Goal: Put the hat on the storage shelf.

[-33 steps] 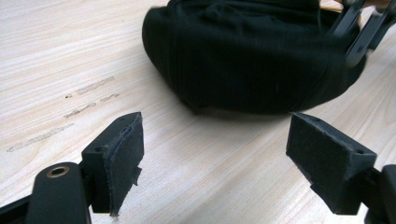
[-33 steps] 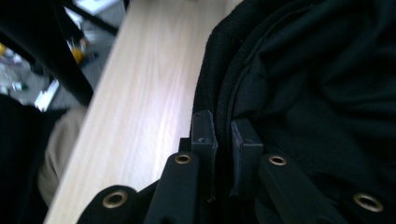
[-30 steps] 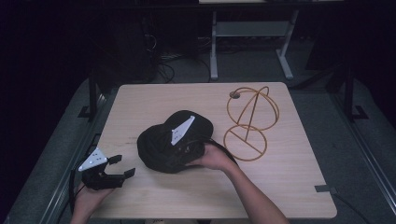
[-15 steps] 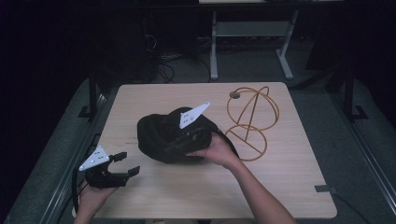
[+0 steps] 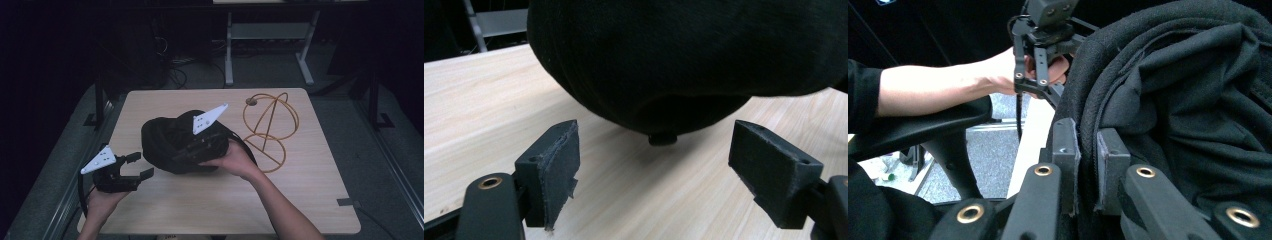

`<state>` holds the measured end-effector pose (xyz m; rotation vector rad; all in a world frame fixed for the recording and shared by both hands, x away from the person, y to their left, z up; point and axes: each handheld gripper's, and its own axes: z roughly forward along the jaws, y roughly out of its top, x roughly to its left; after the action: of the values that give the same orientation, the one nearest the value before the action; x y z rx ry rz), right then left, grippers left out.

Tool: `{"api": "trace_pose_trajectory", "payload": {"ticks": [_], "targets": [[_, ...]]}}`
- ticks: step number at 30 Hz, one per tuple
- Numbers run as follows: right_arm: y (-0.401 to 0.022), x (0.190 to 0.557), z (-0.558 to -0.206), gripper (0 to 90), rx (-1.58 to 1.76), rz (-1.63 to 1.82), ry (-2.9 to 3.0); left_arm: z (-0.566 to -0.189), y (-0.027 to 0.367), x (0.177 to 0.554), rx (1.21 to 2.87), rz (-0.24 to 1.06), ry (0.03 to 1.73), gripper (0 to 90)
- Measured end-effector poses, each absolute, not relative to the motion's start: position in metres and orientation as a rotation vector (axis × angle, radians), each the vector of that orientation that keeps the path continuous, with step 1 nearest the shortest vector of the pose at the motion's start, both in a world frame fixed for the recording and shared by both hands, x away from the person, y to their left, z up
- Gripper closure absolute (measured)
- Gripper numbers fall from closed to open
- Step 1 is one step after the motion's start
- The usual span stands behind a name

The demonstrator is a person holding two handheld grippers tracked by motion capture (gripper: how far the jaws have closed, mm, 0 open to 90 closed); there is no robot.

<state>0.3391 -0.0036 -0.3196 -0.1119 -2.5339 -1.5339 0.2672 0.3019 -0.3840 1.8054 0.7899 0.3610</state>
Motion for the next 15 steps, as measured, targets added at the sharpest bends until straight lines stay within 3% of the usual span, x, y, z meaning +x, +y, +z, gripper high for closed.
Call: {"api": "trace_pose_trajectory", "payload": {"ticks": [10,15], "targets": [[-0.005,0.333,-0.31,82.0,-0.063,-1.551,-2.533,-0.374,0.295,0.277,1.79,0.347,0.772,24.1],[-0.007,0.332,-0.306,82.0,-0.054,-1.557,-2.519,-0.371,0.293,0.279,1.772,0.324,0.759,30.2]]}}
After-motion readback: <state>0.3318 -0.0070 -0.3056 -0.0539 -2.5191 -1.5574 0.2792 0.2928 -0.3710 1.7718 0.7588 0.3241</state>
